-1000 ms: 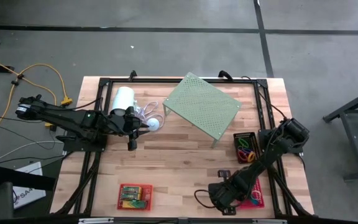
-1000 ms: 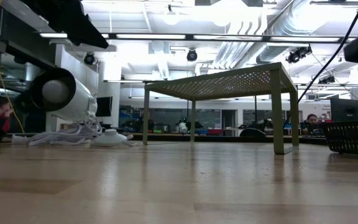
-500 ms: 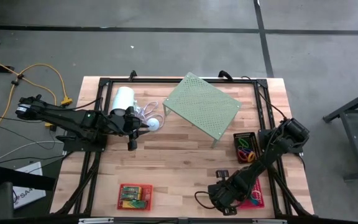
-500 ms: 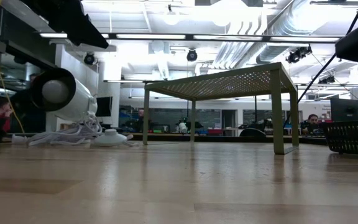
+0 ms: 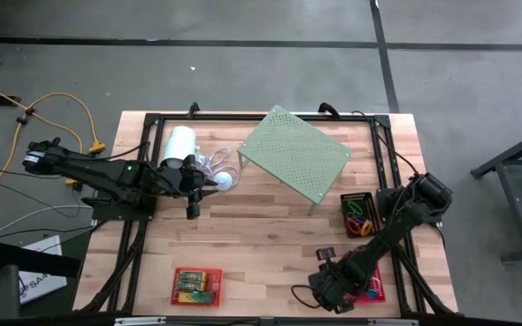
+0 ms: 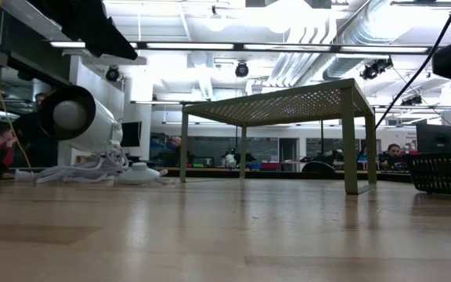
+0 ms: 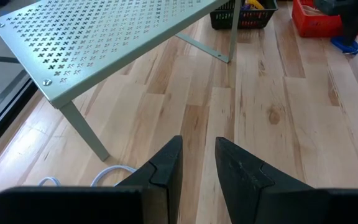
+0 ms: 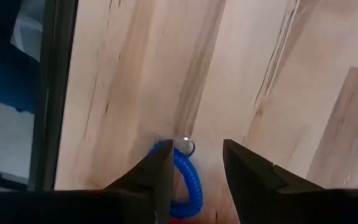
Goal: Pick & Place Office Desk Supplies
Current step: Put the blue spring keychain into the black bin
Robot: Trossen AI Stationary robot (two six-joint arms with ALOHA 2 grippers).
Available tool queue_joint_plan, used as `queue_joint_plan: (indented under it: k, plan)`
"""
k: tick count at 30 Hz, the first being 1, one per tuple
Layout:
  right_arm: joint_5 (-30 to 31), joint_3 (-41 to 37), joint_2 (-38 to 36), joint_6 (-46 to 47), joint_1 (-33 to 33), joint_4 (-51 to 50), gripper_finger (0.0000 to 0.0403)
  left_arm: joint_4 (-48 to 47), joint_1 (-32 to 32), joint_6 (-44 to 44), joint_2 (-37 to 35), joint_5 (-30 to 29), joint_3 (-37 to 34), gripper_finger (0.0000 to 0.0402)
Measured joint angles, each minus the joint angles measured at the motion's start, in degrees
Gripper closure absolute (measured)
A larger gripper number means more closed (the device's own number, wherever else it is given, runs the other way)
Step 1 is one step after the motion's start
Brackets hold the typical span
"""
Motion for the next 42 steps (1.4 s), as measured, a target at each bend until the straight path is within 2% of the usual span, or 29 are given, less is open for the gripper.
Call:
queue_joint_plan:
  k: [13, 22, 32, 42]
  plan:
    - [0.92, -2.67, 0.00, -2.66, 1.25, 0.29, 0.0279, -0.07, -0.02, 0.02, -0.02, -0.02, 0.00, 0.0313]
    - [-1.98, -2.67, 0.00, -4.70, 1.19, 0.34, 0.0279, -0.07, -0.01, 0.01, -0.01, -0.02, 0.00, 0.0313]
    - [-7.56, -2.49, 4.31, -6.62, -0.11, 0.98, 0.0279, -0.05, -0.02, 0.01, -0.01, -0.02, 0.00, 0.0313]
    - [-7.65, -2.52, 4.42, -6.66, -0.23, 1.06, 0.0279, 0.04, -0.01, 0.02, 0.00, -0.02, 0.00, 0.0313]
